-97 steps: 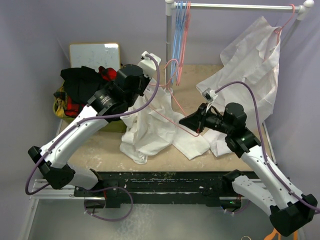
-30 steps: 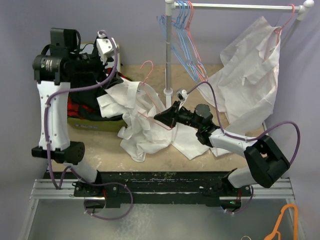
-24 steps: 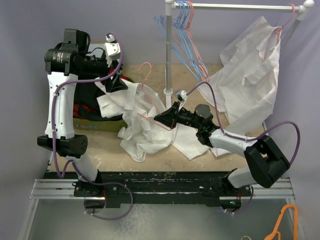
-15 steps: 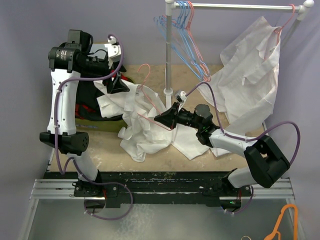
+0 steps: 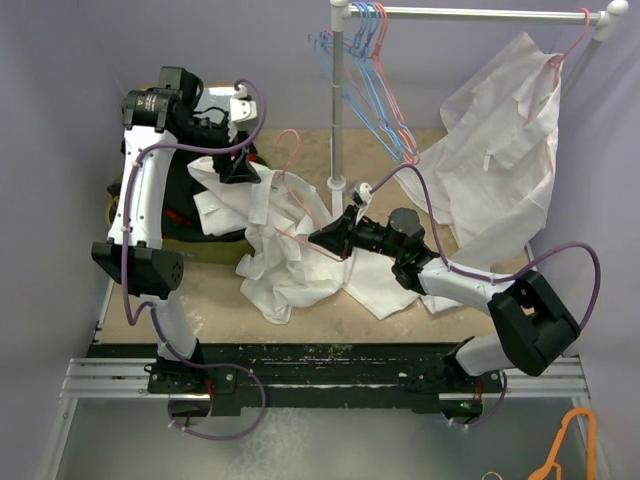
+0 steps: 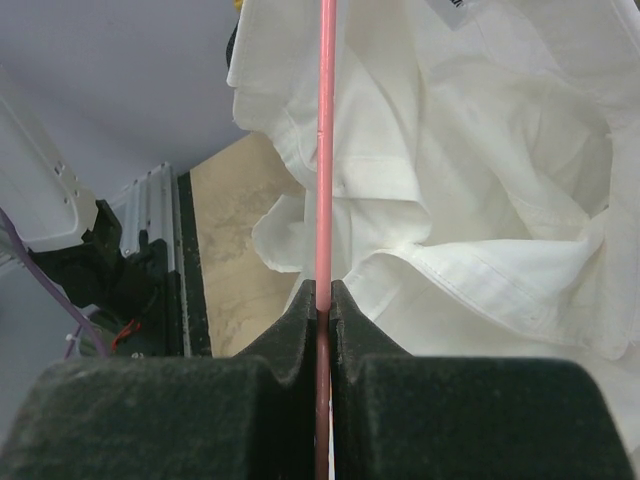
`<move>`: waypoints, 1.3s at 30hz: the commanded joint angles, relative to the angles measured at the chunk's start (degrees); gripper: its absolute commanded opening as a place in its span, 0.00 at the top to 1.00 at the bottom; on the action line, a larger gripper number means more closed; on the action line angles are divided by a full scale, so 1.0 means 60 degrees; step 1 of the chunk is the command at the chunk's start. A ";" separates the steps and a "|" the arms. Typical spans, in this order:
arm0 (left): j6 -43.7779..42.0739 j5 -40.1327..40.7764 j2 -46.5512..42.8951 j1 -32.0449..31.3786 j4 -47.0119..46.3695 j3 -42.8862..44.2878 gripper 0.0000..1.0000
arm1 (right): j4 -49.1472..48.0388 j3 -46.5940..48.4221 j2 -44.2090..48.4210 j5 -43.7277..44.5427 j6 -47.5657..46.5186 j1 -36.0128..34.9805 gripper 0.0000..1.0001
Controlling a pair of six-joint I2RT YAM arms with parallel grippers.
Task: Place the shirt on the hanger
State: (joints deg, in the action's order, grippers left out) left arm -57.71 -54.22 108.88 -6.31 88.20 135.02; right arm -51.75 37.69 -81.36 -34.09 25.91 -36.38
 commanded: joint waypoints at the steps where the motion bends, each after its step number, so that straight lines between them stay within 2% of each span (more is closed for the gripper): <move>1: -0.0698 -0.0112 -0.0089 -0.0158 0.0080 -0.0422 0.29 | -0.0209 0.0509 0.0091 -0.0174 -0.0318 -0.0049 1.00; 4: -0.0875 -0.0029 -0.0245 -0.0372 0.0080 -0.0875 0.37 | -0.0180 0.0567 0.0083 -0.0160 -0.0358 -0.0055 1.00; 8: -0.0944 0.0096 -0.0316 -0.0487 0.0076 -0.1136 0.58 | -0.0129 0.0624 0.0055 -0.0138 -0.0420 -0.0060 1.00; 13: -0.0888 -0.0136 -0.0537 -0.0541 0.0076 -0.1404 0.62 | -0.0106 0.0633 0.0080 -0.0114 -0.0449 -0.0058 1.00; 17: -0.0698 -0.0431 -0.0684 -0.0611 0.0079 -0.1468 0.87 | -0.0078 0.0667 0.0128 -0.0055 -0.0465 -0.0060 1.00; 21: -0.0553 -0.0727 -0.0845 -0.0632 0.0080 -0.1481 0.88 | -0.0048 0.0715 0.0153 0.0017 -0.0466 -0.0057 1.00; 26: -0.0499 -0.0673 -0.0964 -0.0756 0.0079 -0.1742 0.65 | -0.0080 0.0750 0.0215 0.0113 -0.0481 -0.0049 1.00; 29: -0.0352 -0.0579 -0.0899 -0.0846 0.0080 -0.1893 0.63 | -0.0028 0.0841 0.0251 0.0133 -0.0461 -0.0057 1.00; 34: -0.0218 -0.0676 -0.0882 -0.0931 0.0080 -0.2036 0.70 | 0.0001 0.0967 0.0274 0.0173 -0.0388 -0.0055 1.00; 35: -0.0191 -0.0745 -0.0915 -0.0940 0.0080 -0.2047 0.76 | 0.0010 0.0989 0.0274 0.0188 -0.0372 -0.0055 1.00; 36: -0.0164 -0.0805 -0.0931 -0.0959 0.0072 -0.2053 0.96 | 0.0011 0.1004 0.0274 0.0199 -0.0333 -0.0059 1.00; 37: 0.0079 -0.0826 -0.0969 -0.0969 -0.0092 -0.2069 1.00 | 0.0055 0.1032 0.0294 0.0200 -0.0290 -0.0052 1.00; 39: 0.0790 -0.0809 -0.1205 -0.0963 -0.0493 -0.2228 1.00 | 0.0148 0.1016 0.0427 0.0172 -0.0222 -0.0060 1.00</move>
State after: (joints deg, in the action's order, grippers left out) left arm -59.11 -55.00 105.19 -11.29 87.31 122.87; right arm -47.53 39.83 -81.36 -34.13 24.40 -36.71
